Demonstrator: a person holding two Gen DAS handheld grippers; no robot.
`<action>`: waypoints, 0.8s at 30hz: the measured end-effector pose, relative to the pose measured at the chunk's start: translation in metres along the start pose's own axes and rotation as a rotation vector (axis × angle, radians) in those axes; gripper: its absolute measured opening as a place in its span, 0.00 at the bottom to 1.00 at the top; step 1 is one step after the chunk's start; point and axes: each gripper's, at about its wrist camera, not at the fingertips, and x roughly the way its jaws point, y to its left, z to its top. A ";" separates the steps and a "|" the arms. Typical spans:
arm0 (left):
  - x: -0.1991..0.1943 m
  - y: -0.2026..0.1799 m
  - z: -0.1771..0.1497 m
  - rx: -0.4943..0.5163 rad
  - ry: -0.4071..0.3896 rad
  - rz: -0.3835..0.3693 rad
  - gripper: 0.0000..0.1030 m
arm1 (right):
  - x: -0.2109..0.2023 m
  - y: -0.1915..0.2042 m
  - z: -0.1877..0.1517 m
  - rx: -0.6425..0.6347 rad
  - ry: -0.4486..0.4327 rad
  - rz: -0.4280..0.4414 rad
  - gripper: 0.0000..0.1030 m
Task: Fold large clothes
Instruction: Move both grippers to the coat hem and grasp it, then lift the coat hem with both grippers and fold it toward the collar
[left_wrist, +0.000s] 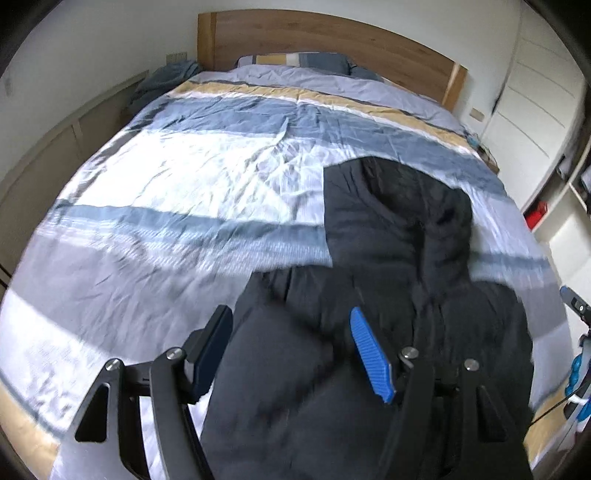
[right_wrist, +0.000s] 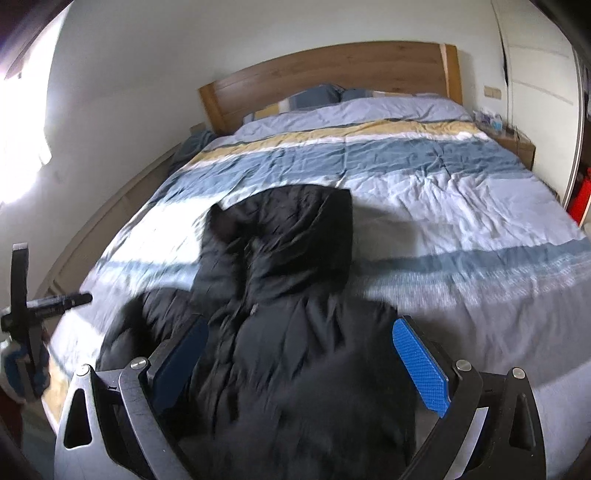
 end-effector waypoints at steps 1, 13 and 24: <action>0.013 0.000 0.009 -0.015 0.004 -0.014 0.63 | 0.017 -0.008 0.013 0.035 -0.002 0.010 0.96; 0.152 -0.014 0.091 -0.173 0.023 -0.151 0.63 | 0.155 -0.055 0.086 0.241 0.008 0.044 0.96; 0.224 -0.015 0.112 -0.341 0.019 -0.332 0.63 | 0.236 -0.057 0.104 0.258 0.032 0.078 0.96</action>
